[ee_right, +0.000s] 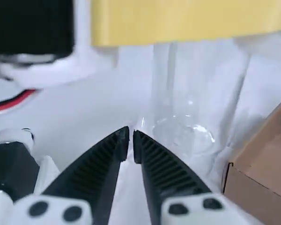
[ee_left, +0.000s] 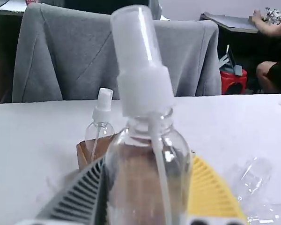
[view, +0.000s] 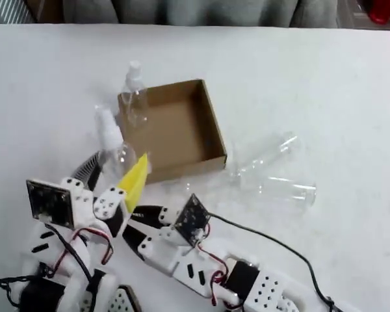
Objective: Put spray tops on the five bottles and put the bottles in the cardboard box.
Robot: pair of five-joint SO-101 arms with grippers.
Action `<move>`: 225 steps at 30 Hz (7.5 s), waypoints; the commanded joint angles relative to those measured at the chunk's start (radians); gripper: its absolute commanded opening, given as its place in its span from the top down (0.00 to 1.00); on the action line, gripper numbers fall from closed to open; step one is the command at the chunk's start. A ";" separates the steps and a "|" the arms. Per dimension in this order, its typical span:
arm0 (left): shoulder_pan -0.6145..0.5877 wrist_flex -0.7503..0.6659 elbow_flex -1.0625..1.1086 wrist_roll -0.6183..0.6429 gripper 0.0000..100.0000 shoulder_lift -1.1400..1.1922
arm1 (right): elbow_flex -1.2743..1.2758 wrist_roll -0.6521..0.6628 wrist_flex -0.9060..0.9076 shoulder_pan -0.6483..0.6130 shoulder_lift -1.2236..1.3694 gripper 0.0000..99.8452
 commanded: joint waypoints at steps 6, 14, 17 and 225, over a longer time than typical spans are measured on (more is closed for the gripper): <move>0.033 0.023 -0.006 -0.043 0.98 -0.016 | -0.021 0.011 -0.021 0.099 -0.018 0.99; 0.031 0.037 -0.003 -0.044 0.98 -0.016 | -0.023 0.009 -0.021 0.134 -0.025 0.99; 0.031 0.012 0.018 -0.043 0.98 -0.016 | -0.023 0.009 -0.018 0.134 -0.022 0.99; -0.223 -1.740 -0.075 -0.130 0.86 1.850 | -1.162 0.051 0.855 0.776 1.319 0.99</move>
